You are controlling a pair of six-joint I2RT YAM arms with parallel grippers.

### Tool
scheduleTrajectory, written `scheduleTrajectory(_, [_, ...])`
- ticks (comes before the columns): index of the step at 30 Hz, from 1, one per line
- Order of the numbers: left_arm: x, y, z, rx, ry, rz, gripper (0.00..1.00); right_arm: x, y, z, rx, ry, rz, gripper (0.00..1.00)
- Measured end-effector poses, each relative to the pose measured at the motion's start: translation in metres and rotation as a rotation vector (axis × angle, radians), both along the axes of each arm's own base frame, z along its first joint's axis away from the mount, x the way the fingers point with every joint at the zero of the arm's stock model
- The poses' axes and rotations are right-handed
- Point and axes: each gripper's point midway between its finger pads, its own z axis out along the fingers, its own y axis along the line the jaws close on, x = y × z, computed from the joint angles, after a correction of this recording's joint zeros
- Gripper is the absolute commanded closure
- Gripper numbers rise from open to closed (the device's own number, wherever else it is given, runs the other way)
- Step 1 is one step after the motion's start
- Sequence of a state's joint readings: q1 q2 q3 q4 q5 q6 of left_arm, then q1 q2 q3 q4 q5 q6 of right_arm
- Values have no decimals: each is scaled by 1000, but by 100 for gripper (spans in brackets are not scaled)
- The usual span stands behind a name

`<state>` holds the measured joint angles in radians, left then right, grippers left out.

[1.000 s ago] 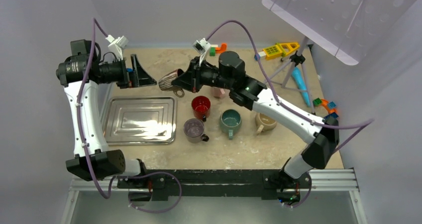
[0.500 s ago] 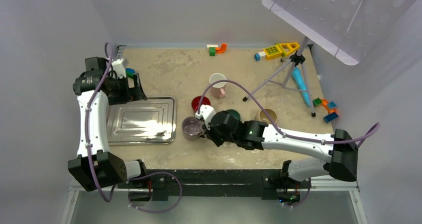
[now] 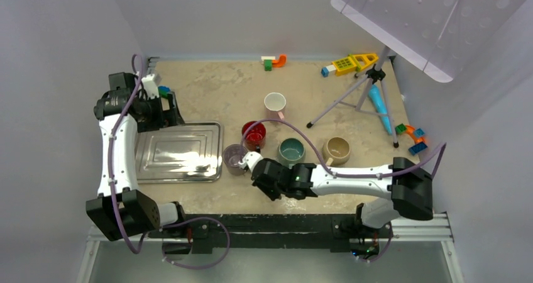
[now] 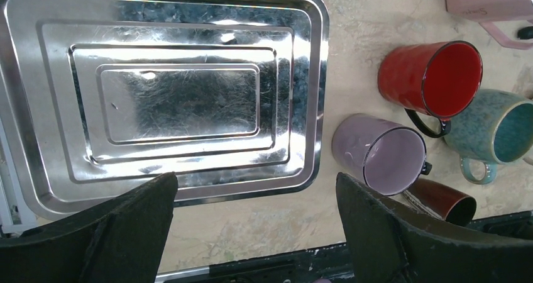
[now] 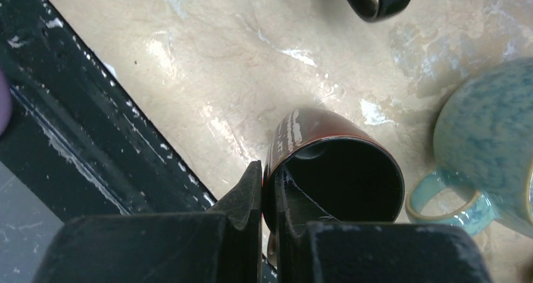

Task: Turn the mug right side up

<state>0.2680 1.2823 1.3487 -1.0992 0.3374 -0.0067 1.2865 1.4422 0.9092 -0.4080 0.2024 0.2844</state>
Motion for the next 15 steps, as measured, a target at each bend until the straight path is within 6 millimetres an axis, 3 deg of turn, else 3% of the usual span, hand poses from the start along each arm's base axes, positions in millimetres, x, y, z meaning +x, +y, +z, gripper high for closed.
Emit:
scheduleTrajectory(3, [0,0,-5,2,3,2,0,4,7,-1,-23,-8,-12,100])
scheduleTrajectory(5, [-2,0,-8,2,9,3,0,7,10,-2,-49,-7,-22,70])
scheduleTrajectory(6, [-3,0,-9,2,10,3,0,8,11,-2,-58,-7,-28,60])
scheduleTrajectory(11, [-3,0,-8,4,2,2,0,8,10,-5,-127,-8,-31,39])
scheduleTrajectory(15, [-1,0,-7,3,-7,1,0,13,23,30,-71,-29,-37,16])
